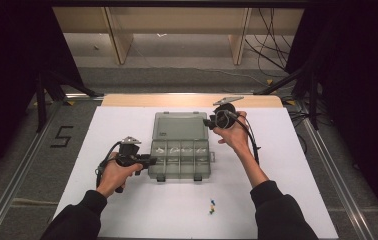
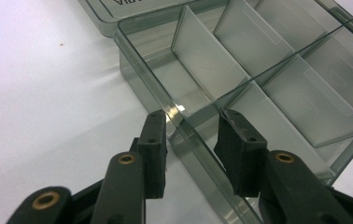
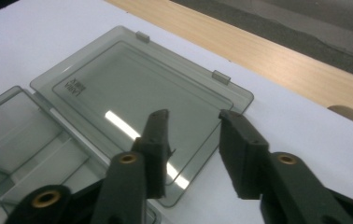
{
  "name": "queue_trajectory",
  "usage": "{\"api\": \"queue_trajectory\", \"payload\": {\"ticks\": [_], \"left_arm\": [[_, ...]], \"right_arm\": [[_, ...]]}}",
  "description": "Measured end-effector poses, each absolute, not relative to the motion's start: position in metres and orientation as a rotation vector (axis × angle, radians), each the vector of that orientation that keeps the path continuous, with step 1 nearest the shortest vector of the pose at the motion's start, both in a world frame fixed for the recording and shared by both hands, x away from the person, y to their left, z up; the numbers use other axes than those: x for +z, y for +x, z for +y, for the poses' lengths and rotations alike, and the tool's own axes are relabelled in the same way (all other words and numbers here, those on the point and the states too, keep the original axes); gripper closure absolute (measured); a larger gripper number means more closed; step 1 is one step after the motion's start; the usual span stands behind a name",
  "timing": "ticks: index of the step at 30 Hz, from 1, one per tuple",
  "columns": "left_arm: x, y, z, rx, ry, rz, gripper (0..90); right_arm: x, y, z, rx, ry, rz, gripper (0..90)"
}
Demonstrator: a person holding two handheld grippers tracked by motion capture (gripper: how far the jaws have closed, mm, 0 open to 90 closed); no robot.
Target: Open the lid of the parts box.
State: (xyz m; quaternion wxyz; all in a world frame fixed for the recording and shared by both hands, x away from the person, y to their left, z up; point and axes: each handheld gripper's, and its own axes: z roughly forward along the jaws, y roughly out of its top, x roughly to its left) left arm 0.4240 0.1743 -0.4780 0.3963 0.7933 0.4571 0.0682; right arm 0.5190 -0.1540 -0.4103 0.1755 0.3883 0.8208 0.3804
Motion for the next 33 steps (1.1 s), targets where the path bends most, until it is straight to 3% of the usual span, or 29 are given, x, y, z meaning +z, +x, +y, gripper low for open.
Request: {"api": "queue_trajectory", "payload": {"ticks": [5,12,19,33], "left_arm": [[-0.477,0.423,0.175,0.188,2.004,1.149,60.2],[-0.473,0.419,0.178,0.184,1.986,1.15,47.0],[-0.464,0.41,0.177,0.222,1.941,1.134,38.2],[-0.444,0.388,0.172,0.276,1.825,1.036,30.8]], "right_arm": [[-0.402,0.51,-0.15,1.072,1.041,2.339,48.7],[-0.389,0.484,-0.147,1.057,0.94,2.364,37.5],[-0.389,0.457,-0.154,1.055,0.872,2.408,33.5],[-0.395,0.431,-0.164,1.025,0.841,2.448,29.3]]}}
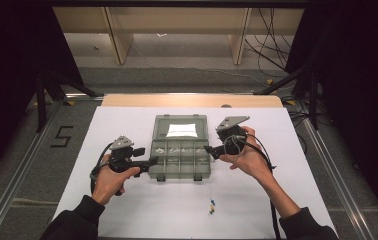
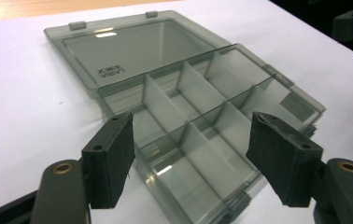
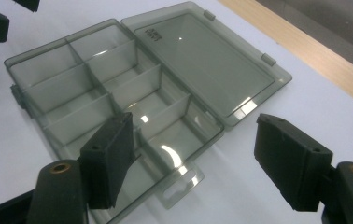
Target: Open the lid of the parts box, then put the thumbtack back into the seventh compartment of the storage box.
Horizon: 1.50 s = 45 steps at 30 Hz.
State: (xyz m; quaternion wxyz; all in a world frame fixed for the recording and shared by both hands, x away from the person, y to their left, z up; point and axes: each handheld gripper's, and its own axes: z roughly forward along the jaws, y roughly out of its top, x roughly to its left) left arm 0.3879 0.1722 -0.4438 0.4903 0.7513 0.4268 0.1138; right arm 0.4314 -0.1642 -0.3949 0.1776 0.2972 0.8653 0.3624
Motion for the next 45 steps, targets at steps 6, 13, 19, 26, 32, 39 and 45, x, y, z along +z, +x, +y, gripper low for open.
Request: {"api": "queue_trajectory", "payload": {"ticks": [6,13,19,26,32,39,45], "left_arm": [[-0.44,0.379,0.166,0.286,1.816,0.985,25.2],[-0.435,0.37,0.163,0.322,1.822,0.911,24.0],[-0.435,0.362,0.162,0.323,1.825,0.87,22.8],[-0.434,0.352,0.166,0.34,1.829,0.844,22.8],[-0.434,0.343,0.171,0.348,1.795,0.853,22.7],[-0.436,0.338,0.169,0.363,1.807,0.84,22.8],[-0.439,0.335,0.167,0.356,1.808,0.838,22.7]], "right_arm": [[-0.397,0.422,-0.166,1.009,0.81,2.487,27.7],[-0.408,0.411,-0.165,0.987,0.814,2.537,26.5],[-0.416,0.401,-0.166,0.949,0.806,2.58,26.4],[-0.42,0.39,-0.169,0.897,0.797,2.625,26.4],[-0.424,0.381,-0.172,0.881,0.81,2.644,26.4],[-0.428,0.374,-0.174,0.876,0.805,2.641,26.4],[-0.431,0.369,-0.174,0.842,0.813,2.685,26.5]]}}
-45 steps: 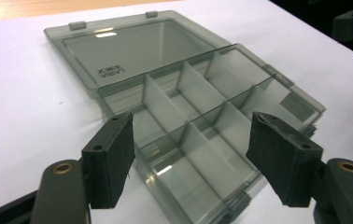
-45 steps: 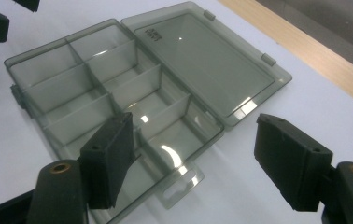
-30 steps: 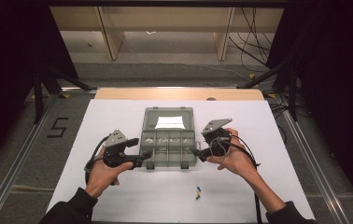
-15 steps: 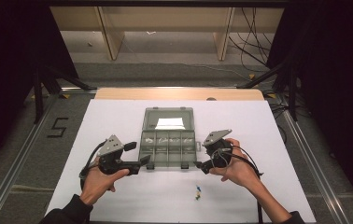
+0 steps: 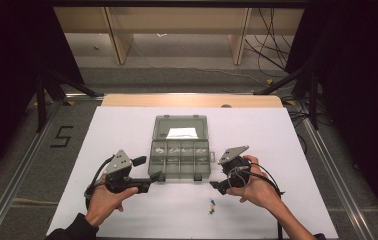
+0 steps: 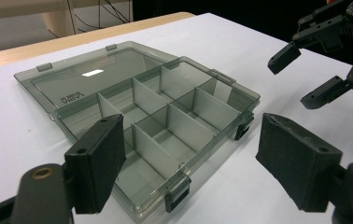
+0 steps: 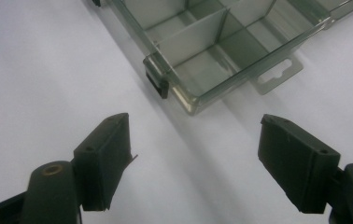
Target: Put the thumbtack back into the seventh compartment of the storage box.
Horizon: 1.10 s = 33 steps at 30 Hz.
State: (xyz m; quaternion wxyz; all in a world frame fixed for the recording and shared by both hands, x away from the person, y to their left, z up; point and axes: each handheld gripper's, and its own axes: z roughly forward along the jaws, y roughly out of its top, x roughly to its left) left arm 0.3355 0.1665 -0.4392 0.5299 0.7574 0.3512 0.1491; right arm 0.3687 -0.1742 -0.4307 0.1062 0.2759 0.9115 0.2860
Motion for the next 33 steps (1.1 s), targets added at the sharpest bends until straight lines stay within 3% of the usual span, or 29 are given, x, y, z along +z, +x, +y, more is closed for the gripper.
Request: {"api": "queue_trajectory", "payload": {"ticks": [15,33], "left_arm": [[-0.438,0.33,0.169,0.378,1.789,0.828,22.6],[-0.438,0.331,0.167,0.383,1.792,0.801,22.6]], "right_arm": [[-0.44,0.354,-0.163,0.725,0.757,2.82,36.3],[-0.454,0.346,-0.151,0.636,0.705,2.934,61.1]]}}
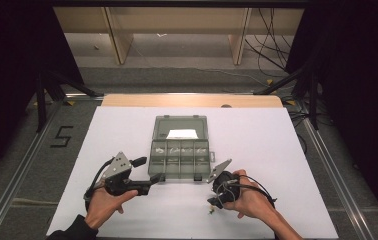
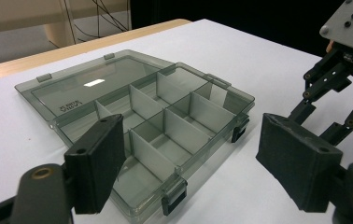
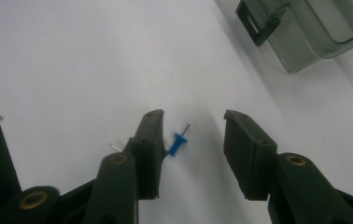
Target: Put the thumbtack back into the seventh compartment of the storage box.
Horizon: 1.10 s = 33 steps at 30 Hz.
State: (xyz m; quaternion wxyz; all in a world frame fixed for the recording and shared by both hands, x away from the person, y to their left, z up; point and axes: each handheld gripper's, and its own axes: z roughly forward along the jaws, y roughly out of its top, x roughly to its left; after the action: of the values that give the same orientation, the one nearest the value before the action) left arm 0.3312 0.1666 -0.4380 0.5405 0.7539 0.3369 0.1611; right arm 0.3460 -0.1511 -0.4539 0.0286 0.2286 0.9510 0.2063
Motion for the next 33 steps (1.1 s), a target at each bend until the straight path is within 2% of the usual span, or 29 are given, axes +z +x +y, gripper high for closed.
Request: {"api": "queue_trajectory", "payload": {"ticks": [21,33], "left_arm": [[-0.4394,0.3305,0.1658,0.385,1.805,0.802,22.6],[-0.4398,0.3321,0.1667,0.392,1.812,0.778,22.7]], "right_arm": [[-0.4606,0.349,-0.1455,0.528,0.603,2.986,81.4],[-0.4561,0.3508,-0.1464,0.544,0.57,2.968,82.4]]}}
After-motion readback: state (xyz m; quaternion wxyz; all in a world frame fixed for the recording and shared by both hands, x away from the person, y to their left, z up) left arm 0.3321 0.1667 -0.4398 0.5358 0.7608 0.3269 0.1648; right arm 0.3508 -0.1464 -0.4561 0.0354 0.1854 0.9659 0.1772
